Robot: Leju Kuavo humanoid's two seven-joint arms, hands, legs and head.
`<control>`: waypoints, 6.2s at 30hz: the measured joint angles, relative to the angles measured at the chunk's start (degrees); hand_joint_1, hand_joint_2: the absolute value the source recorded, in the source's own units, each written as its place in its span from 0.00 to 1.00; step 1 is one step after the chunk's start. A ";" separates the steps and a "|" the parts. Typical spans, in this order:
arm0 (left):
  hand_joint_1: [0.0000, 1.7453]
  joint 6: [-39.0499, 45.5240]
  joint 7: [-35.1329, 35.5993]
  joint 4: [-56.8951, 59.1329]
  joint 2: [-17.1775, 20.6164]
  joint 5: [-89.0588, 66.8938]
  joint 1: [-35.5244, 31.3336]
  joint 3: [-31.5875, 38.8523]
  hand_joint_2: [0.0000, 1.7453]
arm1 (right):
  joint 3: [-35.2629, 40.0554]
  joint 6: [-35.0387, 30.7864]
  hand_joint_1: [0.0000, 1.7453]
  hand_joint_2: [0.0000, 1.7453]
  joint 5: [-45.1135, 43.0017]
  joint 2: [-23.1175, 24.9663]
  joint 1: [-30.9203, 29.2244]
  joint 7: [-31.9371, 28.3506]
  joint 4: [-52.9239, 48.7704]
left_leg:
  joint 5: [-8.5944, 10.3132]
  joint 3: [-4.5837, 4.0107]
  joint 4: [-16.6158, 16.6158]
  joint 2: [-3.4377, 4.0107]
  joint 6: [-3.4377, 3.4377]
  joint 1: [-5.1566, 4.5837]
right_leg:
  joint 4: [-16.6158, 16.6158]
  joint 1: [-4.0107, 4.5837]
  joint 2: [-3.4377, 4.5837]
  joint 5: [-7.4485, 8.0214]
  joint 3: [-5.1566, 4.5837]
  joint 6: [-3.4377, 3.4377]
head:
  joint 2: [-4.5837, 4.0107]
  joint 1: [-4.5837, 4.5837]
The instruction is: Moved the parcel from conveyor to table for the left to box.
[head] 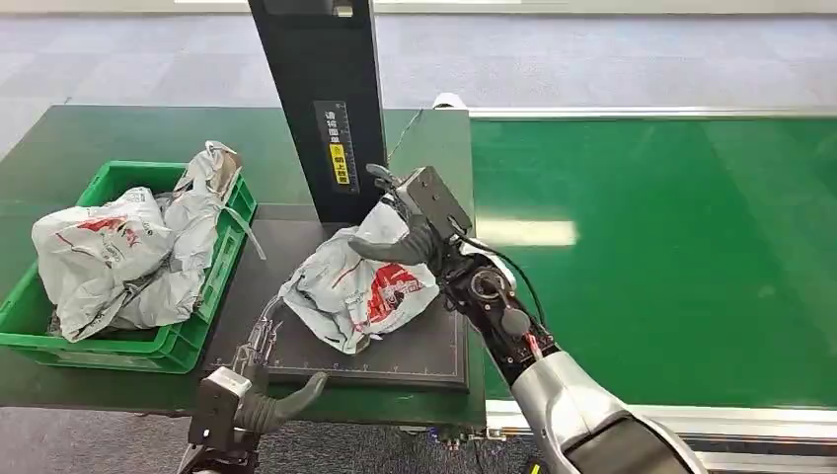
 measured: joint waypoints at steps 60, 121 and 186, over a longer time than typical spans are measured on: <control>0.00 8.90 10.43 17.99 1.88 -33.16 -19.41 -13.29 1.00 | -17.00 11.40 0.00 1.00 -21.02 -4.33 41.41 -6.03 -48.15 | -0.05 0.00 0.00 -0.19 0.04 -0.04 | -0.04 -0.06 -0.27 -0.12 0.08 0.08 | 0.00 0.02; 1.00 24.81 -1.21 37.12 2.38 -18.76 -33.04 -23.77 1.00 | -16.15 13.26 0.00 1.00 -28.13 -4.37 38.28 -2.93 -44.37 | 0.04 0.13 0.00 -0.34 0.12 -0.08 | -0.02 -0.09 -0.48 -0.11 0.25 0.09 | 0.00 0.00; 1.00 23.46 -0.28 -0.67 20.85 7.48 -36.13 38.80 1.00 | -17.05 13.28 0.00 1.00 -27.93 -2.93 39.76 -4.66 -42.10 | 0.09 -0.13 -0.02 -0.25 0.04 -0.01 | 0.02 0.02 -0.41 -0.12 -0.07 0.04 | 0.00 0.02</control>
